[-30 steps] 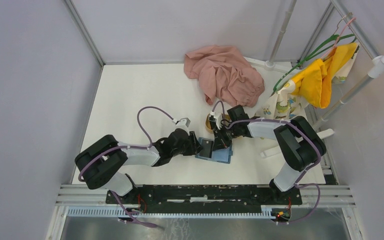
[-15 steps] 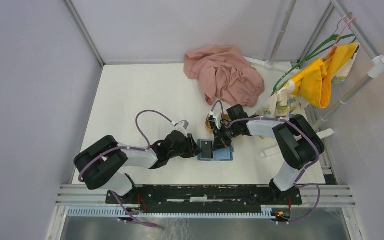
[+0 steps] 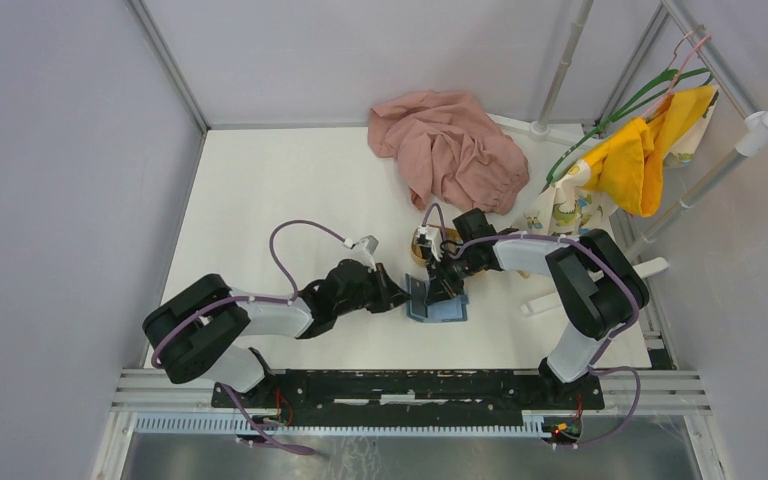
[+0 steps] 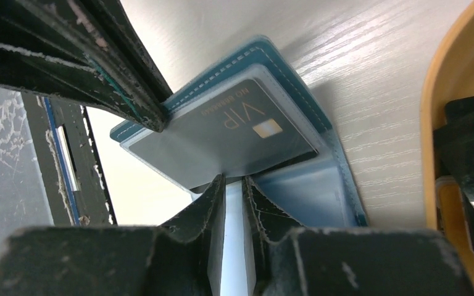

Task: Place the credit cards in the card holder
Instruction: Close the card holder at the center of the board.

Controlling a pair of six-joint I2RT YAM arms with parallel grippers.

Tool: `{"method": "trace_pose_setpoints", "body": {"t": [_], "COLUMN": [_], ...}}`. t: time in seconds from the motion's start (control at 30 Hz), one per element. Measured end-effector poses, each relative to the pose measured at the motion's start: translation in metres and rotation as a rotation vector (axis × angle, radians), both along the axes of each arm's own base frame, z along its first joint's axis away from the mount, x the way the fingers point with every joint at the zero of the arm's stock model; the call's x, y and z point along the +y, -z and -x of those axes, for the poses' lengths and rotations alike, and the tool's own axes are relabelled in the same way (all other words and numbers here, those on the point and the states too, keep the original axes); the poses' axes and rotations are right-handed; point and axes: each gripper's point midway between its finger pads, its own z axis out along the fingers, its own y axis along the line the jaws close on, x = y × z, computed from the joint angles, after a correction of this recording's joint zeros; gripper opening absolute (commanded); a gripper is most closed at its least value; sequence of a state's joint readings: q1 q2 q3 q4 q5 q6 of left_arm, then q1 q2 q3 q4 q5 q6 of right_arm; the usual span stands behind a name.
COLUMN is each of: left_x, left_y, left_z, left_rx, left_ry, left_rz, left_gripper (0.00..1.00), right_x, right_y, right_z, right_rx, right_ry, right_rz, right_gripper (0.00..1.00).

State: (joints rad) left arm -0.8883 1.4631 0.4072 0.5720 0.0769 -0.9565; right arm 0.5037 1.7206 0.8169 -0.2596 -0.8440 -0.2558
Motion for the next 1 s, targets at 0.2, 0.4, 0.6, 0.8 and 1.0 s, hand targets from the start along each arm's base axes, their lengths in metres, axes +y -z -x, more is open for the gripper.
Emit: {"method": "trace_pose_setpoints", "body": {"t": [0.2,0.4,0.6,0.8,1.0], "left_x": [-0.005,0.012,0.028,0.042,0.046], "left_y": [-0.005,-0.004,-0.014,-0.017,-0.019], "left_z": [-0.004,0.001,0.003,0.009,0.012], "left_rx": [0.01,0.026,-0.02,-0.04,-0.051], "left_ry": [-0.002,-0.03,-0.02,-0.01,0.003], "left_rz": [-0.013,-0.097,-0.166,-0.224,-0.238], "left_gripper": [0.02,0.02,0.02,0.02,0.02], "right_x": [-0.003,-0.008,-0.015,-0.042,-0.052], "right_y": [-0.007,-0.038,-0.068,-0.054,-0.021], "right_z": [0.006,0.003,0.0,0.032,0.038], "right_rx": [-0.009,-0.159,-0.359,-0.742,-0.753], "right_ry": [-0.05,-0.13,-0.223,-0.429,-0.463], "right_rz": [-0.004,-0.042,-0.087,-0.133,-0.065], "right_gripper": [0.41,0.53,0.64,0.72,0.55]}}
